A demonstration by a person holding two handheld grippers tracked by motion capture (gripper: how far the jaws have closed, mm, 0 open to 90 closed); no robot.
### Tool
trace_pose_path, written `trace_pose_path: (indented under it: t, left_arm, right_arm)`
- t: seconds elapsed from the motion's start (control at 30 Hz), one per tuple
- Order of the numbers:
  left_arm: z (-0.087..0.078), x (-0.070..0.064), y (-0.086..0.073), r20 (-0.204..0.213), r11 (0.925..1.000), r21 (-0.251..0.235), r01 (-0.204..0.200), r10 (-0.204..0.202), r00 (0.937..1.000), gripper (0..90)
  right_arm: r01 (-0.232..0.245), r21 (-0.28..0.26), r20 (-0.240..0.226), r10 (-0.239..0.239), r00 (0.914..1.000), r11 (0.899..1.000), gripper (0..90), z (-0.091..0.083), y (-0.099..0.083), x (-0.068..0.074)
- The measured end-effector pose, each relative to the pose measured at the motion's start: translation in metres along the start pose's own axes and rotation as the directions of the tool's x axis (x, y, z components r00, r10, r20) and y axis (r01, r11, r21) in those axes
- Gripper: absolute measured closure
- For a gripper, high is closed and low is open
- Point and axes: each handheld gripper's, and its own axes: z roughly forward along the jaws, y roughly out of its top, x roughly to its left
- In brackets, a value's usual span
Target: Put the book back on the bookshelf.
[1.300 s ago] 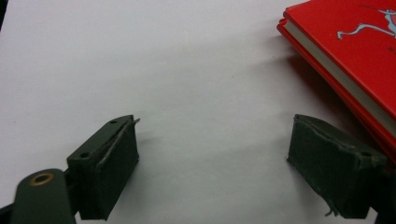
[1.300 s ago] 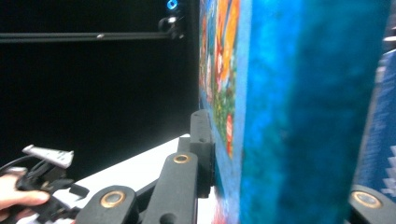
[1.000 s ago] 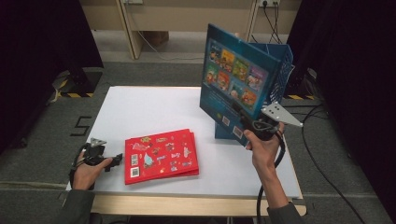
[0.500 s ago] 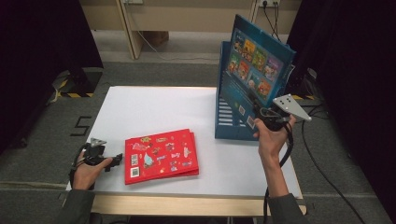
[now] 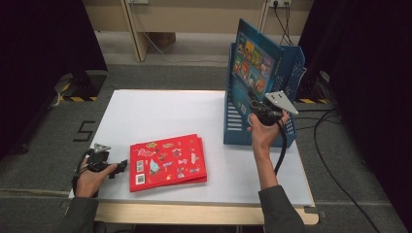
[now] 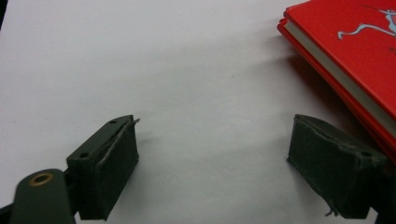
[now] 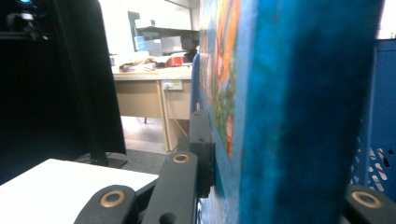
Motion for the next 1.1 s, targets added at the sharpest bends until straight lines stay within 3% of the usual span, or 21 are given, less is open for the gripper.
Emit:
trace_pose_path:
  t: [0.33, 0.5, 0.67, 1.1]
  left_arm:
    - [0.0, 0.0, 0.0, 0.001, 1.0, -0.004, 0.001, -0.001, 1.0, 14.5]
    - [0.0, 0.0, -0.001, 0.001, 1.0, -0.005, 0.001, -0.001, 1.0, 14.5]
    - [0.0, 0.0, -0.001, 0.001, 1.0, -0.006, 0.0, 0.0, 1.0, 14.5]
    - [0.0, 0.0, 0.0, 0.0, 1.0, -0.001, 0.001, -0.001, 1.0, 14.5]
  right_arm:
    - [-0.011, 0.01, 0.071, 0.01, 0.9974, 1.0, 81.6, 0.027, -0.009, 0.008]
    - [0.01, 0.036, 0.088, -0.013, 0.996, 0.999, 81.6, 0.038, -0.015, 0.011]
    - [-0.021, 0.053, 0.105, 0.015, 0.9943, 0.998, 81.6, 0.049, -0.023, 0.012]
    - [-0.015, 0.044, 0.131, 0.009, 0.9913, 0.999, 81.2, 0.053, -0.028, 0.022]
